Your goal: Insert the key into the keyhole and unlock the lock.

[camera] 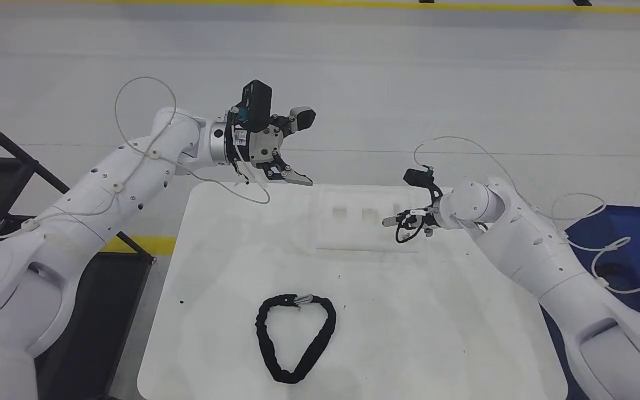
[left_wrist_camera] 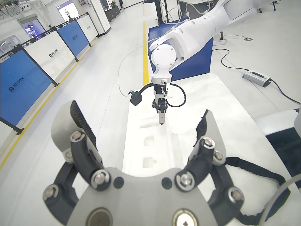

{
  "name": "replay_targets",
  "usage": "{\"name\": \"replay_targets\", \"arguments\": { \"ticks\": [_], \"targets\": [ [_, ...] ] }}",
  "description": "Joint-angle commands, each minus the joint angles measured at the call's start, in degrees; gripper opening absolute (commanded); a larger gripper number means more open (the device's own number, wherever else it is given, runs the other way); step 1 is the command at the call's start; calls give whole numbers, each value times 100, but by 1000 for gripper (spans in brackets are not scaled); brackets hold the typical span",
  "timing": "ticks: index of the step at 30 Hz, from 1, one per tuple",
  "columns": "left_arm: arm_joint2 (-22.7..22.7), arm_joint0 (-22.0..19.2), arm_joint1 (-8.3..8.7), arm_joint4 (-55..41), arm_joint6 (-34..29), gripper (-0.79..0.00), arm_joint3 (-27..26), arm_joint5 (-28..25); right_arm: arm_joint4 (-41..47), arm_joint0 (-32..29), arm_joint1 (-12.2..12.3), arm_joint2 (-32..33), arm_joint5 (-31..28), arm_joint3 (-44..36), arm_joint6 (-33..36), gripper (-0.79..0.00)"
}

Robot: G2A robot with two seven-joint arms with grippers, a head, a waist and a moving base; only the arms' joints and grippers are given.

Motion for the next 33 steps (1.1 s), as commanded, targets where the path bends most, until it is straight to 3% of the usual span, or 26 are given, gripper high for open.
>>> {"name": "replay_targets", "arguments": {
  "ticks": [1,5,11,13,15,16,25,33],
  "targets": [
    [0,0,0,0,0,0,0,0,-173,-48,4,-34,-140,-139,-17,0],
    [0,0,0,0,0,0,0,0,-458,-73,-6,-78,-174,-291,67,0],
    [0,0,0,0,0,0,0,0,-735,-73,-117,-194,430,-264,140,0],
    [0,0,0,0,0,0,0,0,-797,-73,-163,-236,530,-250,162,-175],
    [0,0,0,0,0,0,0,0,-848,-67,-199,-265,496,-197,190,-240],
    [0,0,0,0,0,0,0,0,-874,-62,-216,-273,504,-166,188,-397],
    [0,0,0,0,0,0,0,0,-1244,36,-374,-366,873,52,314,-425],
    [0,0,0,0,0,0,0,0,-1369,38,-501,-393,976,231,332,-563]
  ]
}}
